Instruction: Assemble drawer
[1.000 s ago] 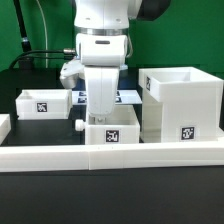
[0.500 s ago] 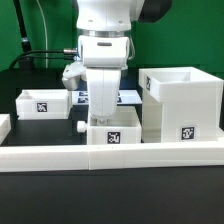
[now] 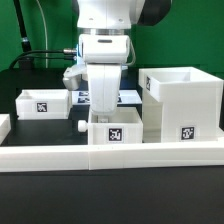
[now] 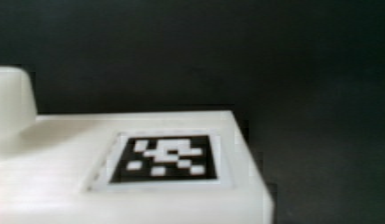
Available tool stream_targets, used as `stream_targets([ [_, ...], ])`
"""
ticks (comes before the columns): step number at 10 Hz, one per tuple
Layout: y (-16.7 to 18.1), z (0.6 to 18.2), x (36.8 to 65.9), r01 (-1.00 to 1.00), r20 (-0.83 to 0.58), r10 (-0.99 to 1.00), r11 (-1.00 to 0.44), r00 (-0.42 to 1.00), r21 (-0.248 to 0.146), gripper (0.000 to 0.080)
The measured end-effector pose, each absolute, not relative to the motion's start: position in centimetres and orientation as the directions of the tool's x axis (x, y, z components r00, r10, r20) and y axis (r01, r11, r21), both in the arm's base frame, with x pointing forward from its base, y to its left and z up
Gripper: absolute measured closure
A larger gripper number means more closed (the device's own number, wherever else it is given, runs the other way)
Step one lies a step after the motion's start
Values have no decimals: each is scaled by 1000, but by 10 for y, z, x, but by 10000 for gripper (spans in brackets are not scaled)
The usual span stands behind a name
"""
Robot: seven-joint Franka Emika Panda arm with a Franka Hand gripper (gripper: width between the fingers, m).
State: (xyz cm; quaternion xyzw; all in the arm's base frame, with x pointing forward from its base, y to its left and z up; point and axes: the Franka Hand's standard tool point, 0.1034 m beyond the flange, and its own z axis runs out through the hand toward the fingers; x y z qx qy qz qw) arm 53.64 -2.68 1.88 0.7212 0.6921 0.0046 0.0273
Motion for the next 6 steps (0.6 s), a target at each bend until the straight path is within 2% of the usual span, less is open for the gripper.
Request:
stream_targets([
  [6, -18, 18, 538, 999, -28, 999, -30, 32, 42, 757],
])
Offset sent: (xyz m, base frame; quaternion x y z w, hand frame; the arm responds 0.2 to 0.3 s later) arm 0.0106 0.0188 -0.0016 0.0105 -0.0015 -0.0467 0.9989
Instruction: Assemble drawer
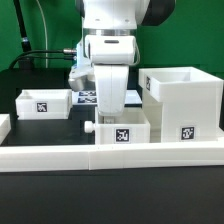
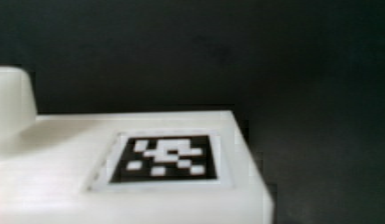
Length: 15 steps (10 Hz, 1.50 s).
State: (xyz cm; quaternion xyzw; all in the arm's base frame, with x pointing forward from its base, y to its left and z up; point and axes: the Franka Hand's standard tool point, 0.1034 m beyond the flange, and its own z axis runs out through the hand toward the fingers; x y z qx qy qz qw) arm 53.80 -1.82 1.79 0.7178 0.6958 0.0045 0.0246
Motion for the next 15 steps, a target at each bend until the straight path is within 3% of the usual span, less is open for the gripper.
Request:
stream_targets([
  [9, -4, 16, 537, 999, -38, 999, -2, 4, 32, 757],
  [15, 3, 13, 534, 997, -32, 997, -72, 73, 27, 757],
])
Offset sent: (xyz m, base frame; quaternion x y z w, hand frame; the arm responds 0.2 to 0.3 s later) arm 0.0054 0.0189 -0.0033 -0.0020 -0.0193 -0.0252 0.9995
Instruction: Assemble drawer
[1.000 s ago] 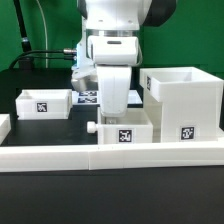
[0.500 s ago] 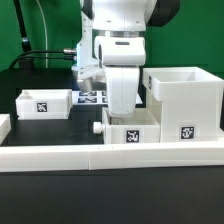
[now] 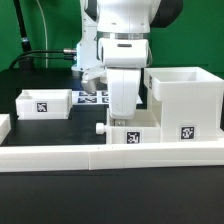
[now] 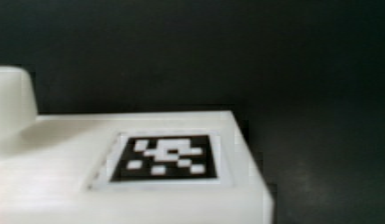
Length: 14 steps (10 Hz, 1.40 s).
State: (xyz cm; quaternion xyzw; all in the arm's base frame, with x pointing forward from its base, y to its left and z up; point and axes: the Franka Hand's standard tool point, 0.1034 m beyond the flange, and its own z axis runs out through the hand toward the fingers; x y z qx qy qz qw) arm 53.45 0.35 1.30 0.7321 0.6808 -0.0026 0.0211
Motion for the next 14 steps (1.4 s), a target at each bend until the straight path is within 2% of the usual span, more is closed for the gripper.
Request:
stream_targets([
  [6, 7, 14, 534, 997, -35, 996, -76, 77, 16, 756],
  [14, 6, 13, 534, 996, -33, 996, -82, 83, 23, 756],
])
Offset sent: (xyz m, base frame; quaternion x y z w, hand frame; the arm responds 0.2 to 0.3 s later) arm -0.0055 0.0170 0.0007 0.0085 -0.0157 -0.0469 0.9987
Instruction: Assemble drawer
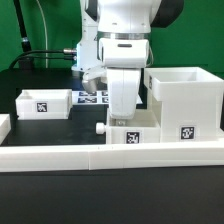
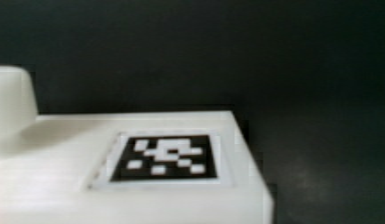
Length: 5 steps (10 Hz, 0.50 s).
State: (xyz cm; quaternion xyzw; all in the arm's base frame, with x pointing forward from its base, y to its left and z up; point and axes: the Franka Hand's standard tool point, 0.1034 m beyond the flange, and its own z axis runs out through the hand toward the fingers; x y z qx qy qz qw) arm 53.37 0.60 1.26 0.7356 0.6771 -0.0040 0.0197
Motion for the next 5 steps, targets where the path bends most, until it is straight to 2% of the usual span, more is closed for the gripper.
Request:
stream_targets([
  [5, 8, 12, 533, 995, -41, 995, -96, 96, 14, 755],
])
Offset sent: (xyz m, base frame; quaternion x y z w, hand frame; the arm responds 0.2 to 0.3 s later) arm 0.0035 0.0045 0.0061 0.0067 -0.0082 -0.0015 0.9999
